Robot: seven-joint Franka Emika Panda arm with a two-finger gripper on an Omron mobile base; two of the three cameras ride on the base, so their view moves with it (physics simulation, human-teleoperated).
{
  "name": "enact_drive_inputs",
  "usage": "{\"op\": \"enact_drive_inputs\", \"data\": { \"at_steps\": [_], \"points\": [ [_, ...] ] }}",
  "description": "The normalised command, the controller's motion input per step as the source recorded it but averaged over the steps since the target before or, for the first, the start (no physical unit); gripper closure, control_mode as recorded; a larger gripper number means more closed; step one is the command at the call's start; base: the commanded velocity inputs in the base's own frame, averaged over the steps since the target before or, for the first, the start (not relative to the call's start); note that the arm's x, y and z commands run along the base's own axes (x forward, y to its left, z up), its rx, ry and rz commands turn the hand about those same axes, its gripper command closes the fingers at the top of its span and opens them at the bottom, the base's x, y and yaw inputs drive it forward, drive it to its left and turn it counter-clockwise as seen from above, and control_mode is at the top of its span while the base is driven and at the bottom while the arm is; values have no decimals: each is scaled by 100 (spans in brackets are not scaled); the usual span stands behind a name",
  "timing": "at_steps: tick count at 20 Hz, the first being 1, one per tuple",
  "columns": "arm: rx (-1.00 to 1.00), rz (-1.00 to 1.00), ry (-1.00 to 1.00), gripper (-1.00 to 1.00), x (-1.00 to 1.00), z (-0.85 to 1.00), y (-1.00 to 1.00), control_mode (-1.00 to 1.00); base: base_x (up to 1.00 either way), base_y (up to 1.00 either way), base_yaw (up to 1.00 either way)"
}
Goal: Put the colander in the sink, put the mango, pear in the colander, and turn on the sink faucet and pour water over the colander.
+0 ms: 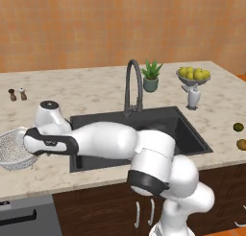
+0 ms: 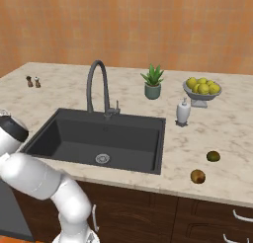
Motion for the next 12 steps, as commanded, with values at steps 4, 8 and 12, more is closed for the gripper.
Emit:
{"op": "enact_drive_inputs", "data": {
  "at_steps": [4,8,12],
  "points": [
    [0,-6,0,-100,20,-12,20,-100,0,0,0],
    [0,-5,0,-100,16,-26,18,-100,0,0,0],
    [0,-4,0,-100,7,-37,10,-100,0,0,0]
  ]
}}
